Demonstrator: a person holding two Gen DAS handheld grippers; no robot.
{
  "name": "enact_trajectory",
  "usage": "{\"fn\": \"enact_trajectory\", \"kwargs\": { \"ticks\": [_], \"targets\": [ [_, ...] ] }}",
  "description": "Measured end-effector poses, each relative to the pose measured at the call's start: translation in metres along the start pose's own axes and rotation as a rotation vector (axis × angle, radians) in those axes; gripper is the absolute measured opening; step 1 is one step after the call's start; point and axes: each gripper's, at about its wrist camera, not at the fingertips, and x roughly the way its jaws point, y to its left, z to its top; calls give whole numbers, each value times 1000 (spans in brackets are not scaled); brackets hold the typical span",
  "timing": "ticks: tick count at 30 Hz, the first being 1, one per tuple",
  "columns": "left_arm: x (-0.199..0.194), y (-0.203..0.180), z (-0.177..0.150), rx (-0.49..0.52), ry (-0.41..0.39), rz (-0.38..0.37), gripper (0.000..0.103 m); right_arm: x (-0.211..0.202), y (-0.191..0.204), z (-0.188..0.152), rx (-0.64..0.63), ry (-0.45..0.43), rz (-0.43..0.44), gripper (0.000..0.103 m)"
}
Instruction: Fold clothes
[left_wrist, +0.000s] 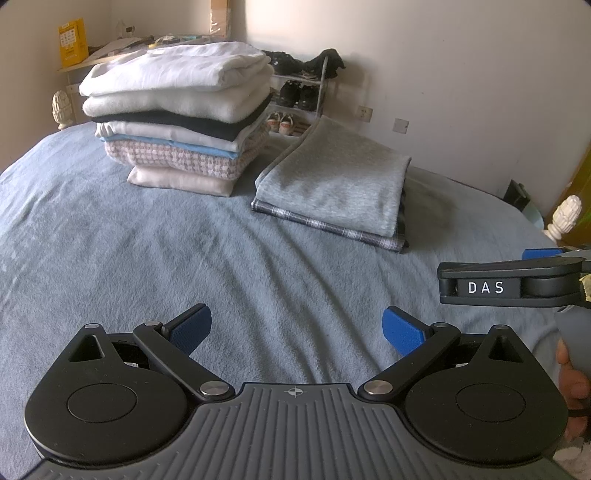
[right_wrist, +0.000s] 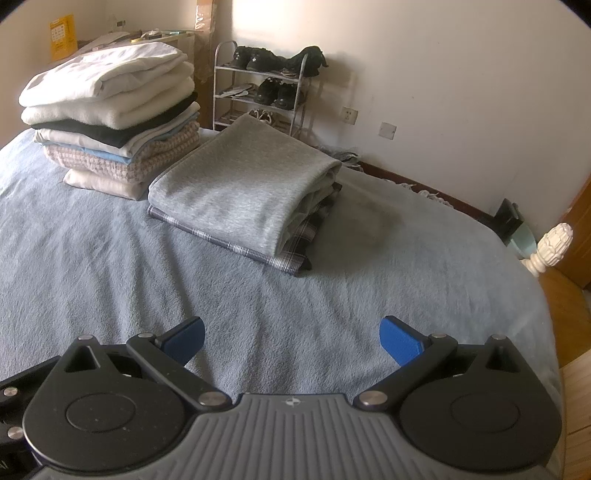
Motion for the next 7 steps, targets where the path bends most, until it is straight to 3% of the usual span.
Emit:
{"fn": "enact_trajectory", "kwargs": {
  "ticks": [7],
  "targets": [
    [-1, 0, 0, -1, -1, 3, 100, -1, 1, 0, 0, -1, 1, 103]
  ]
}}
